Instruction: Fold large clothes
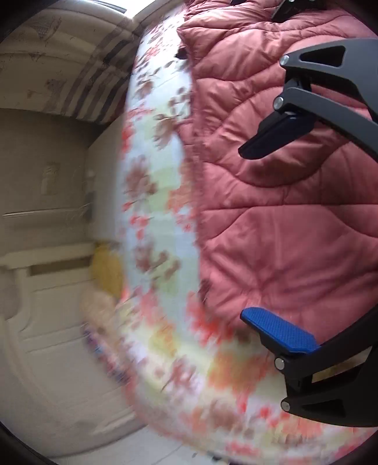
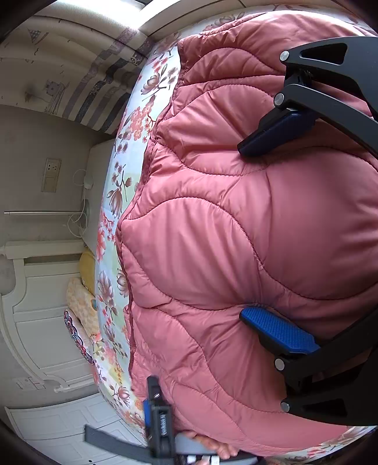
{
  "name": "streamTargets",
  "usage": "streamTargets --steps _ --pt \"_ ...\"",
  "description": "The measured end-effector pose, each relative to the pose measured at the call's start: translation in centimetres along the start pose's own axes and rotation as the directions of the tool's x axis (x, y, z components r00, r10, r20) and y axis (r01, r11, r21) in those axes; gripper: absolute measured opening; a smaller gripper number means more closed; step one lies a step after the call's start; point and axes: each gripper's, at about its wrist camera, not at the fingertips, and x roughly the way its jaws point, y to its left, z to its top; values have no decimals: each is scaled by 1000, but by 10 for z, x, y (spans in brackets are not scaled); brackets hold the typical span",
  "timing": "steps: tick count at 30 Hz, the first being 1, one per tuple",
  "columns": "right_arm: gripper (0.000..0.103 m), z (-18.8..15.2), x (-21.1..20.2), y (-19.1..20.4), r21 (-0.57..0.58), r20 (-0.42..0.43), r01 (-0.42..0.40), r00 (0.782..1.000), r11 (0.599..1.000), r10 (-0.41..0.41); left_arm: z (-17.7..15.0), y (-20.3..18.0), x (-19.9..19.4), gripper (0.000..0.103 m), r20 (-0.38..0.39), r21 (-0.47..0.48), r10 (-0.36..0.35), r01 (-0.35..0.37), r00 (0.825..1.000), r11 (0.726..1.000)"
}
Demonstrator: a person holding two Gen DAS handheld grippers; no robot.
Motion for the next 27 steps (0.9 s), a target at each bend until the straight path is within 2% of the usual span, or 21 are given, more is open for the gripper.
streamTargets --steps 2,3,5,7,8,9,10,12,13,18,20,21,22,23,24,27 --pt "99 0 0 -1 2 1 -2 1000 1000 2 5 -15 -28 101 90 45 -31 27 995 999" --pt "99 0 0 0 1 1 -2 1000 1000 2 5 -23 -35 101 110 80 -43 34 993 996" --pt "99 0 0 0 2 1 -2 1000 1000 2 6 -46 -36 101 137 184 -20 -6 990 983" --pt "99 0 0 -1 1 2 -1 1000 1000 1 1 -65 -10 101 81 273 24 -46 996 961" --pt "99 -1 0 -1 1 2 0 1000 1000 0 -2 -67 3 101 36 280 25 -34 999 959" --pt "99 0 0 -1 2 2 -2 1000 1000 2 -8 -63 24 101 -47 248 -26 37 999 968" --pt "99 -1 -1 -1 2 4 -6 1000 1000 6 -9 -50 33 101 -83 162 -114 127 990 979" --pt "99 0 -1 -3 7 6 -14 1000 1000 14 -5 -29 39 101 -100 45 -203 208 974 977" --pt "99 0 -1 -2 6 6 -12 1000 1000 12 -6 -26 40 101 -100 30 -218 222 971 975" --pt "98 3 -2 1 -4 -9 -15 1000 1000 15 -7 -36 38 101 -90 78 -163 170 983 982" --pt "98 11 -16 9 19 -38 70 997 997 -69 -7 -36 37 101 -83 72 -162 168 983 983" --pt "98 12 -29 15 45 -17 81 997 996 -80 -8 -36 37 101 -81 71 -164 169 983 983" --pt "98 13 -41 24 48 24 47 999 998 -49 -8 -36 38 101 -81 70 -165 170 983 983" --pt "98 13 -57 37 29 76 7 997 1000 -10 -8 -36 38 101 -81 70 -165 171 983 983" --pt "98 12 -70 54 -4 119 1 993 1000 0 -8 -36 38 101 -81 70 -165 170 983 983" --pt "98 2 -77 97 -131 143 73 988 989 -54 -8 -35 38 101 -81 68 -167 172 983 983"
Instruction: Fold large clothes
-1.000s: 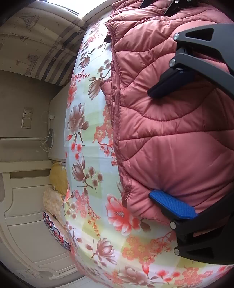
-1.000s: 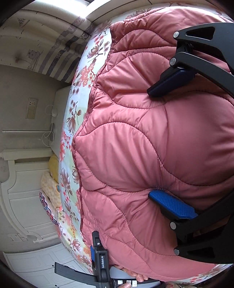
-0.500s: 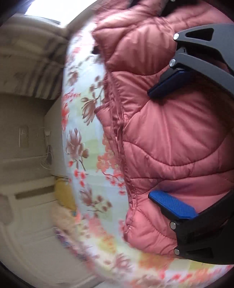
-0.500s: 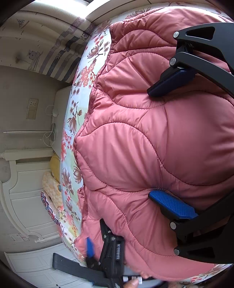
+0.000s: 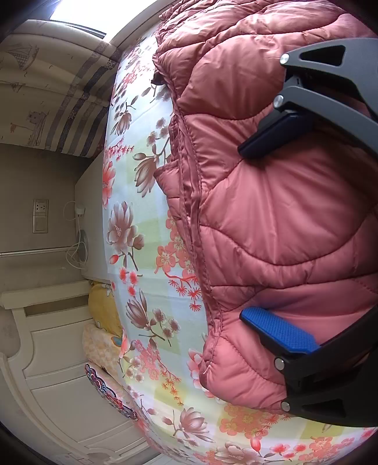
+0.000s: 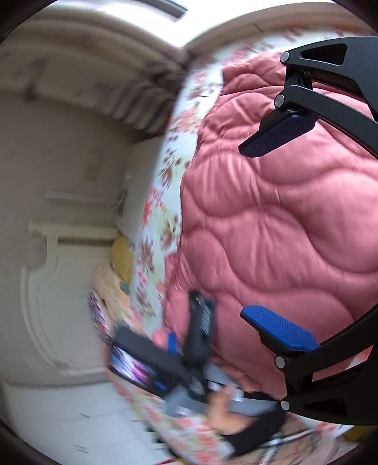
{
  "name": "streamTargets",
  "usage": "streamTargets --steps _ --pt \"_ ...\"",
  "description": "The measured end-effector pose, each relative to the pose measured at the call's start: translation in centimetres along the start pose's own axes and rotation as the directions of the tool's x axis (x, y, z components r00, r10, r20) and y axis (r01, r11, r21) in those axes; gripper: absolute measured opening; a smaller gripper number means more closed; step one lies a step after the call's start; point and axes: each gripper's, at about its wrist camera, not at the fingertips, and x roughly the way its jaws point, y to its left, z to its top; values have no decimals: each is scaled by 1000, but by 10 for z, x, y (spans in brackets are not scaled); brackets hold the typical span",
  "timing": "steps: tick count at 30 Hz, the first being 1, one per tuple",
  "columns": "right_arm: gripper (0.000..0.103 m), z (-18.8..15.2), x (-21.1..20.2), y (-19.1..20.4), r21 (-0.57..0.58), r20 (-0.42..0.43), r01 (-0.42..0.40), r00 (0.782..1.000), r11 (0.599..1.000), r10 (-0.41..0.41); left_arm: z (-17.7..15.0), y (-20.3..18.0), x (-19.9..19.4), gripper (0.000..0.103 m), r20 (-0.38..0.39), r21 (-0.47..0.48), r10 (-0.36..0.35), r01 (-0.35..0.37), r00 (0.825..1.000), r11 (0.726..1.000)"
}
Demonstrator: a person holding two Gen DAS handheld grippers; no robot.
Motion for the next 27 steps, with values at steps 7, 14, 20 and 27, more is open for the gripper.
streamTargets --steps 7,14,20,27 --pt "99 -30 53 27 11 -125 -1 992 1000 2 1 -1 -1 101 -11 1 20 -20 1000 1000" --pt "99 -37 52 25 8 -102 -16 995 1000 17 -16 -16 -81 101 161 6 144 -146 976 989" --pt "99 -43 47 19 33 -80 -65 994 997 68 -51 -2 -49 101 85 28 179 -182 980 983" --pt "98 -45 -8 -12 101 -13 -69 997 992 70 -49 1 -48 101 82 18 168 -170 982 985"
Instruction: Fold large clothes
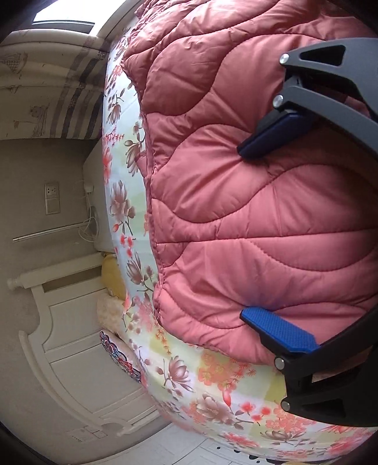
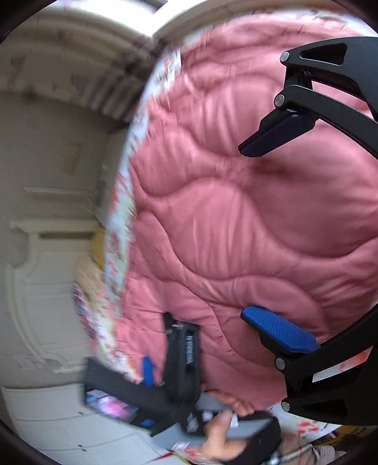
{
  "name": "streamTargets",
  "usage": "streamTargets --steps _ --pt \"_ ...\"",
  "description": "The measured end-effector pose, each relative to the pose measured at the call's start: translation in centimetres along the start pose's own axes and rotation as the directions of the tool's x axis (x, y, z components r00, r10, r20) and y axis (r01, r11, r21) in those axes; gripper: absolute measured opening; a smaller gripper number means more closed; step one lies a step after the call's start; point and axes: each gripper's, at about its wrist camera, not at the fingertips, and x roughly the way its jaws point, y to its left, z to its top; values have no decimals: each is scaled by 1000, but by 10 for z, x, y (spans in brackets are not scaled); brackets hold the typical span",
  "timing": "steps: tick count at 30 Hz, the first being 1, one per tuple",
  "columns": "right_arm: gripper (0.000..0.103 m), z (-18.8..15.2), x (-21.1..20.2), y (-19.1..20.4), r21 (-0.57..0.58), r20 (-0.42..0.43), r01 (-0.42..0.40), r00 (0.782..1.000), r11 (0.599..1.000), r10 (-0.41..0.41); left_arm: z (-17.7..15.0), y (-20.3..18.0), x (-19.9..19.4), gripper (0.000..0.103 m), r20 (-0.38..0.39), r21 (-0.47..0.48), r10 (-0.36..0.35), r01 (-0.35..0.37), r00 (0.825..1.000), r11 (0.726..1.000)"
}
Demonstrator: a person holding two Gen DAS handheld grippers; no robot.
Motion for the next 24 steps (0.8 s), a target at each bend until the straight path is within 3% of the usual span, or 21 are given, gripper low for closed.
streamTargets --steps 3,6,7,8,10,13,15,19,22,24 --pt "98 -14 -28 -20 22 43 61 997 998 -62 -1 4 0 101 7 -22 -23 24 1000 999" --pt "98 -39 -29 -50 84 -26 138 990 987 -137 -1 5 0 101 14 -25 -27 27 1000 999" --pt "99 -50 -21 -62 106 -67 151 987 983 -144 -2 4 0 101 17 -25 -31 31 999 999" --pt "99 -60 -12 -71 127 -87 114 991 985 -103 -2 3 -1 101 19 -22 -30 31 999 999" --pt "99 -67 -3 -73 121 -81 87 994 989 -77 0 2 -1 101 8 -17 -23 23 1000 1000" --pt "99 -60 -1 -64 94 -122 141 984 986 -129 2 0 -12 101 -20 -39 40 -41 999 998" --pt "99 -61 0 -60 82 -130 153 981 985 -142 -1 -7 -34 101 10 -55 55 -55 998 997" --pt "99 -63 0 -61 89 -129 141 983 986 -129 -23 -51 -93 101 149 35 -15 10 989 999" --pt "99 -62 2 -67 91 -136 152 981 984 -139 -47 -97 -95 101 122 180 -2 -21 993 983" --pt "99 -61 2 -67 92 -137 152 981 984 -139 -58 -105 -81 101 113 177 38 -58 993 983"
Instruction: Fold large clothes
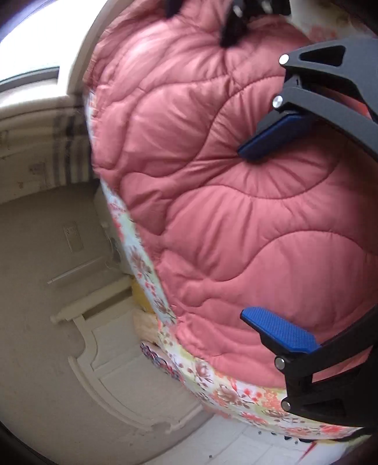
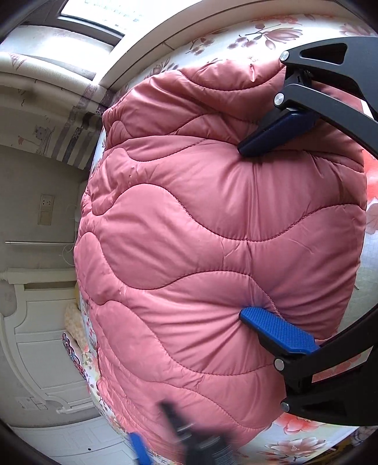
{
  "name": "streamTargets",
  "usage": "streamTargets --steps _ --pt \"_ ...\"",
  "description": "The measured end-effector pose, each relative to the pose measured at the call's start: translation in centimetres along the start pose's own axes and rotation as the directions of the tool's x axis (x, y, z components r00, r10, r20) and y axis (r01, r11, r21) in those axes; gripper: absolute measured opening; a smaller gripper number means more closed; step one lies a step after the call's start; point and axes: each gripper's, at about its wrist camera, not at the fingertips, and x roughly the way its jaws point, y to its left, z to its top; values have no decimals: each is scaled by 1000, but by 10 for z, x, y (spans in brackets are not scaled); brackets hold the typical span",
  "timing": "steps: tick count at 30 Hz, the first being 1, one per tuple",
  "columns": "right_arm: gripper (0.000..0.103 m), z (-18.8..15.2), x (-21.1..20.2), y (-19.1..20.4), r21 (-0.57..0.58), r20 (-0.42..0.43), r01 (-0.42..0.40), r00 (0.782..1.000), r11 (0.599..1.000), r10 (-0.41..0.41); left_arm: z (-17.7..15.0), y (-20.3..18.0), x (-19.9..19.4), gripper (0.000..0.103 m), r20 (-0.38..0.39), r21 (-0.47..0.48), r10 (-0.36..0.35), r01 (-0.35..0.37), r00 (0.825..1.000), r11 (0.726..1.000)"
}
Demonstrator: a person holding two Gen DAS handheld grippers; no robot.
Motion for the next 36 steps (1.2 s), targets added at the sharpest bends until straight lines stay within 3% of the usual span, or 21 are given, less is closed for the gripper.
streamTargets --steps 2,4,9,11,13,17,20,22,25,27,29,33,36 --pt "99 1 -1 0 -4 -3 -1 1000 1000 1 -6 16 9 101 -32 -125 -93 89 995 988" --pt "98 2 -7 -1 -2 2 0 1000 1000 0 -7 25 15 101 -51 -160 -148 138 988 977" --pt "98 -4 -42 -19 102 128 29 991 994 -42 -13 27 13 101 -37 -150 -154 147 987 978" --pt "98 -10 -39 -34 147 106 49 992 988 -65 -15 25 13 101 -29 -153 -146 140 989 978" --pt "98 -17 -24 -39 141 57 36 997 989 -44 -13 26 15 101 -30 -155 -146 140 989 978" --pt "98 -12 -24 -35 127 36 63 997 990 -68 -8 39 -5 101 -52 -160 -131 122 990 980" --pt "98 -6 -45 -25 116 86 54 994 992 -64 -13 59 -32 101 9 -171 -66 67 998 983" --pt "98 -6 -55 -13 103 119 15 992 995 -27 -23 80 -35 101 0 -207 -30 29 1000 978" --pt "98 -6 -55 16 31 125 -11 992 999 7 -43 101 -11 101 -80 -277 -74 50 994 960" --pt "98 -7 -40 34 -27 80 7 997 1000 -5 -55 106 -2 101 -73 -298 -117 90 991 950" --pt "99 -12 -22 44 -50 36 26 999 998 -24 -56 103 -2 101 -58 -273 -99 80 993 959" --pt "98 -11 -21 39 -35 14 -3 1000 999 4 -58 104 0 101 -51 -281 -113 94 992 955" --pt "98 0 -40 22 -17 56 70 996 997 -69 -60 104 0 101 -50 -283 -122 104 991 954"
